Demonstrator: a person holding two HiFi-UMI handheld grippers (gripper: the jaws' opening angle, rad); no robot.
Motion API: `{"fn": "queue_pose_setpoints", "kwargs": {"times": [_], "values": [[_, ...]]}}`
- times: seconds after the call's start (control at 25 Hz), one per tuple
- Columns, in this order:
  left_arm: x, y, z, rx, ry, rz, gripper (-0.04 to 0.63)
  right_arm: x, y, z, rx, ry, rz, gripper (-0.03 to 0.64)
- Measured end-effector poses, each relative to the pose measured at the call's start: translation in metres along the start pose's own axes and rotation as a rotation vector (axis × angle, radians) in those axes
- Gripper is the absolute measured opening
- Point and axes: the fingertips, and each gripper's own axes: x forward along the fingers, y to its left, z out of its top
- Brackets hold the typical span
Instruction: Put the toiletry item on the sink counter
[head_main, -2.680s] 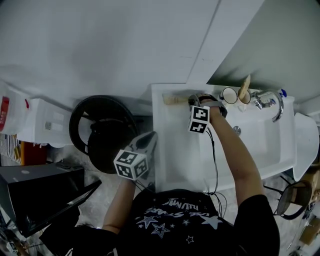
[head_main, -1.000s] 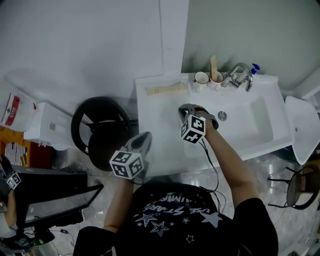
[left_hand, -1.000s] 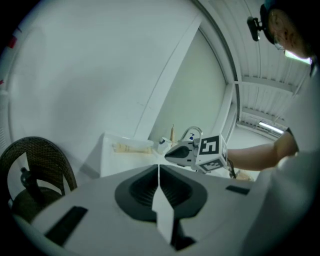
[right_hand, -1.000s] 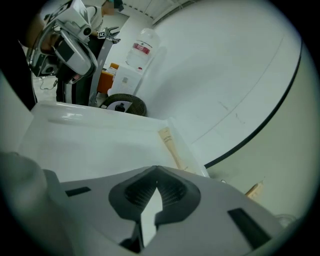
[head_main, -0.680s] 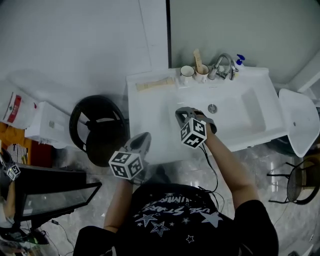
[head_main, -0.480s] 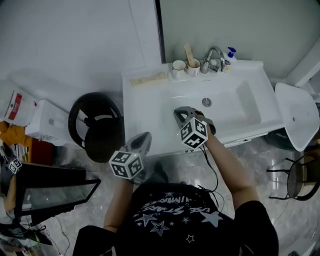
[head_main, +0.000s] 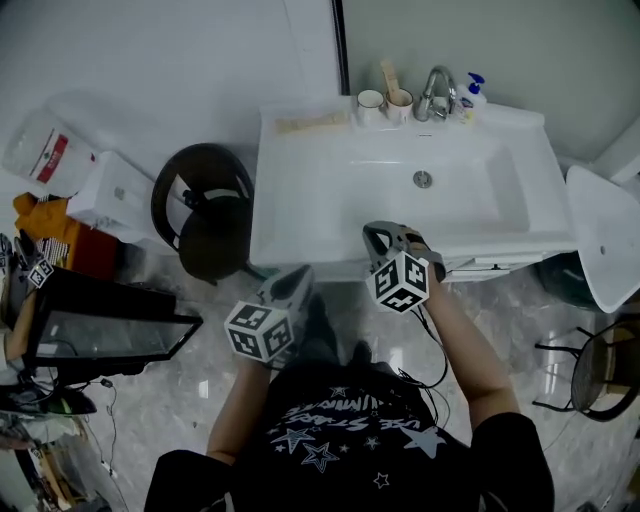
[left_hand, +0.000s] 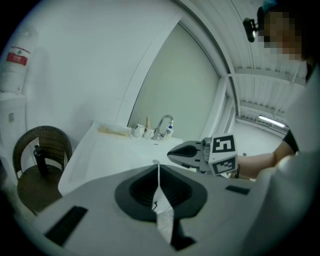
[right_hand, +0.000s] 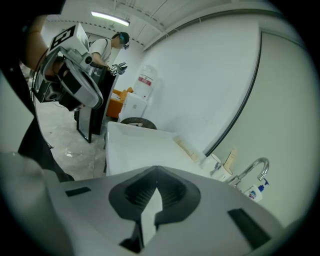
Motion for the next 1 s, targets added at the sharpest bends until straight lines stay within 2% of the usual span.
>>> {"fn": "queue_pose_setpoints", "kwargs": {"times": [0.24, 0.4, 0.6, 0.76, 1.0], "values": [[-0.026, -0.011, -0.011, -0.009, -0.022, 0.057, 0.020, -0.025, 0.011, 0.005, 0.140, -0.087, -0.004, 0.014], [-0.039, -0.023, -0.013, -0.012, -0.042, 0.063, 0.020, -0.041, 0.026, 0.006, 0.238, -0.133, 0.013, 0.014], [-0.052, -0.024, -0.021, -0.021, -0.047, 0.049, 0.020, -0.054, 0.039, 0.003, 0.298, -0.128, -0.009, 0.014], [-0.061, -0.029, -0.021, -0.012, -0.060, 0.009, 0.020, -0.065, 0.042, 0.006, 0.323, -0.114, -0.050, 0.014], [-0.101, -0.026, -0.026, 0.003, -0.075, -0.030, 0.020, -0.082, 0.066, 0.028, 0.387, -0.105, -0.092, 0.014]]}}
